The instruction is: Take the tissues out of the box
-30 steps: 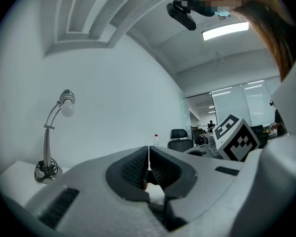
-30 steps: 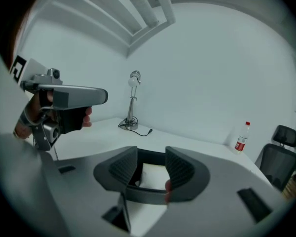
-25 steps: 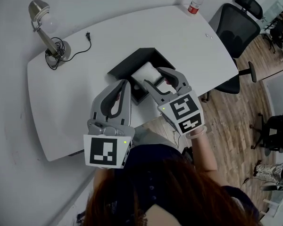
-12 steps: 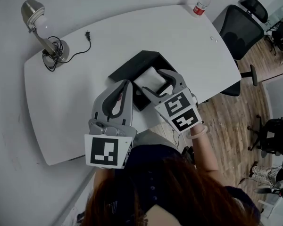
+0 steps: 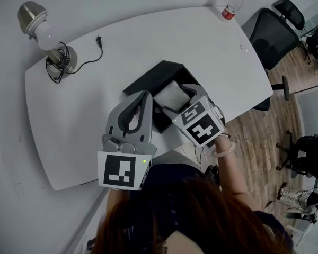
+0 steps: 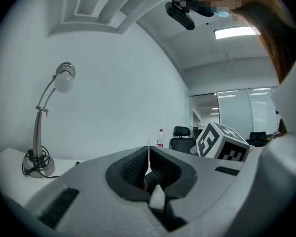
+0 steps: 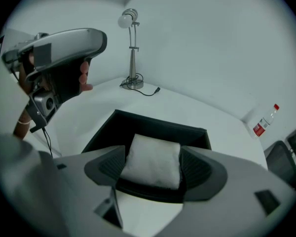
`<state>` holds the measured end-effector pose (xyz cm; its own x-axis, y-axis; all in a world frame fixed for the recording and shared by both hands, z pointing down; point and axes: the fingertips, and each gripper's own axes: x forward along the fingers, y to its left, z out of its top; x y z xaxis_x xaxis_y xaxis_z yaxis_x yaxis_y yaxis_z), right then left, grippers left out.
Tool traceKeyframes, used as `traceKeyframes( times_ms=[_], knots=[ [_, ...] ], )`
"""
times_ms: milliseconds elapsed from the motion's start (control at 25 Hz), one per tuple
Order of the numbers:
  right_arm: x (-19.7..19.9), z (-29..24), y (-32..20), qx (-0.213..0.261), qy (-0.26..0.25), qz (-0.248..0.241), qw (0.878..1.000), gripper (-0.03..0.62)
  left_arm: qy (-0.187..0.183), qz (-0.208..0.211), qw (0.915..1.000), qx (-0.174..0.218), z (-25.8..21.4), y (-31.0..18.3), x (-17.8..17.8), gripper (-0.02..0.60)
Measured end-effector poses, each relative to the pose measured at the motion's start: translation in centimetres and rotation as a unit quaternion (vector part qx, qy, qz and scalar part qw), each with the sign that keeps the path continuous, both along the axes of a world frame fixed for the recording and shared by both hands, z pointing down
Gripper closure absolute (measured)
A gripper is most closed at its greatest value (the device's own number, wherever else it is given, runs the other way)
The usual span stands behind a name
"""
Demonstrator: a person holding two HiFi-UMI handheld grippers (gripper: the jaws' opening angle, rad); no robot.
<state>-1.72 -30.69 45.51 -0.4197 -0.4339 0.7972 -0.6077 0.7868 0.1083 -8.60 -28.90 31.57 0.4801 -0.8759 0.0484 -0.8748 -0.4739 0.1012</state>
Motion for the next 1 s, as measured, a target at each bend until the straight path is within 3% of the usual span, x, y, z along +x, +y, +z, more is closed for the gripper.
traceKeyframes(
  times_ms=[400, 720, 1000],
  knots=[
    [0.0, 2.6, 0.3, -0.076, 0.050, -0.002, 0.996, 0.250, 0.010, -0.003, 0.9999, -0.007, 0.5, -1.2, -0.3, 0.555],
    [0.3, 3.6, -0.1, -0.092, 0.104, -0.015, 0.990, 0.247, 0.014, -0.015, 0.9997, -0.013, 0.9, -1.8, -1.2, 0.555],
    [0.7, 3.8, -0.5, -0.076, 0.129, -0.006, 0.989, 0.250, 0.015, -0.018, 0.9996, -0.015, 1.0, -1.6, -1.1, 0.555]
  ],
)
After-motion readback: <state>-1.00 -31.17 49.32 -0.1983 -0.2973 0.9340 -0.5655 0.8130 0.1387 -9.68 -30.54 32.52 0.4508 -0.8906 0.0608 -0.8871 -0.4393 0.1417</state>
